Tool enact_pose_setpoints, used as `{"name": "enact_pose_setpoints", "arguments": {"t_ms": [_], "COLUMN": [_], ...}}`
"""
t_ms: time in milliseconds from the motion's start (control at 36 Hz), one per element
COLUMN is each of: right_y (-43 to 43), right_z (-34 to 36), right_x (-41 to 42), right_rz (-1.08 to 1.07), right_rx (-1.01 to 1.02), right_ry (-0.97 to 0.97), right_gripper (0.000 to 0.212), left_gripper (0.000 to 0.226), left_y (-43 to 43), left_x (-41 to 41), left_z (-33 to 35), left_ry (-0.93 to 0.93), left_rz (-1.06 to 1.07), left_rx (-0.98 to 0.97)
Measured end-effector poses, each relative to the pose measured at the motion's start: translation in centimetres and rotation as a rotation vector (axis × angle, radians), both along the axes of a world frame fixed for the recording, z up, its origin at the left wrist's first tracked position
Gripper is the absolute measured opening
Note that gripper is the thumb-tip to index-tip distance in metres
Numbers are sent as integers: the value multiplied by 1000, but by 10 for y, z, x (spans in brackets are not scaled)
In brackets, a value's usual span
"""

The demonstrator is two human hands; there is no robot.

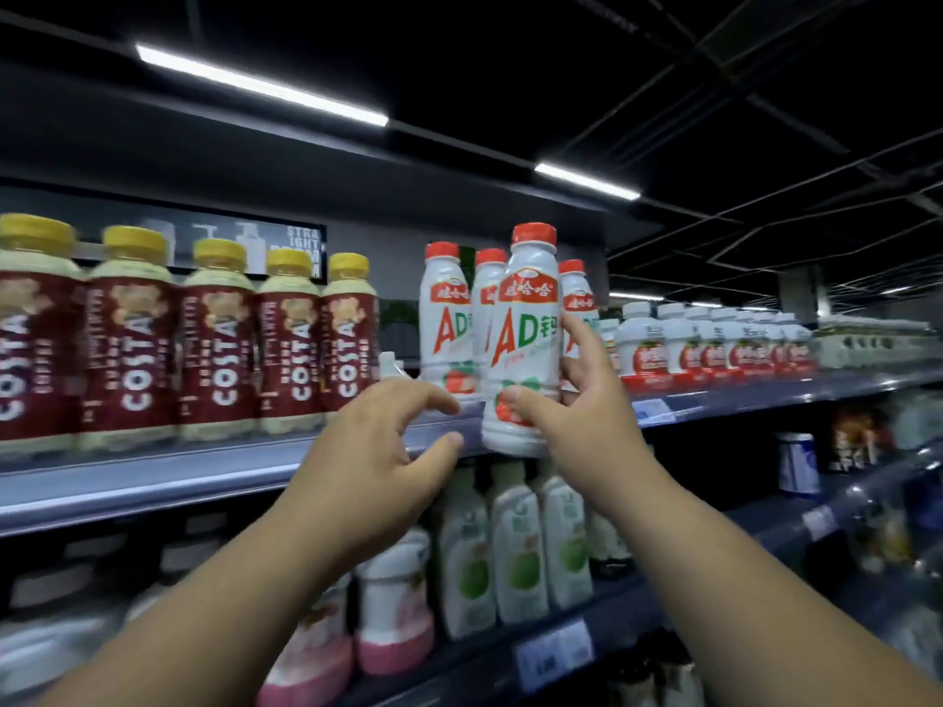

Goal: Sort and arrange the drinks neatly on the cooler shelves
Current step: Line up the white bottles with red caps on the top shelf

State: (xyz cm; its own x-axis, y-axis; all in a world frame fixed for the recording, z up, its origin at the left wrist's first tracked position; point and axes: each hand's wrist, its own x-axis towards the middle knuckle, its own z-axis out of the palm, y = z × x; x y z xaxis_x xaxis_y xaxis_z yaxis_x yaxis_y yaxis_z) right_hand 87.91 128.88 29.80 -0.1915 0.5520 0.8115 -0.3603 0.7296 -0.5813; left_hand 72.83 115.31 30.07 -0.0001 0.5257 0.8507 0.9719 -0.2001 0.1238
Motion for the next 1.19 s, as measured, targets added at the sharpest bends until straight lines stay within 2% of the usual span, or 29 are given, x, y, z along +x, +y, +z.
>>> {"name": "enact_pose_setpoints", "arguments": {"t_ms": [83,222,306,444,583,694,889,1194], "right_y": [54,132,167,212,226,229,231,242], "right_z": [1,5,10,27,42,50,46,44], "right_x": [39,88,101,93,79,74,54,46], "right_rz": [-32,-95,-107,-97,-91,-67,-92,-178], "right_rx": [-12,-19,-28,-16,22,62,81,67], "right_ry": [-43,-89,-104,-135,-89,-36,30,-83], "right_gripper": [82,83,89,87,59,55,70,64], "left_gripper": [24,46,43,39,41,44,54,84], "left_y": [47,113,139,155,158,156,144,139], "left_x": [24,47,50,53,57,60,59,41], "left_z": [-1,1,0,2,4,3,18,34], "left_ry": [39,70,133,207,182,168,137,-111], "left_rz": [37,108,252,469,547,574,690,774], "left_rx": [0,-1,52,72,74,89,136,174]}}
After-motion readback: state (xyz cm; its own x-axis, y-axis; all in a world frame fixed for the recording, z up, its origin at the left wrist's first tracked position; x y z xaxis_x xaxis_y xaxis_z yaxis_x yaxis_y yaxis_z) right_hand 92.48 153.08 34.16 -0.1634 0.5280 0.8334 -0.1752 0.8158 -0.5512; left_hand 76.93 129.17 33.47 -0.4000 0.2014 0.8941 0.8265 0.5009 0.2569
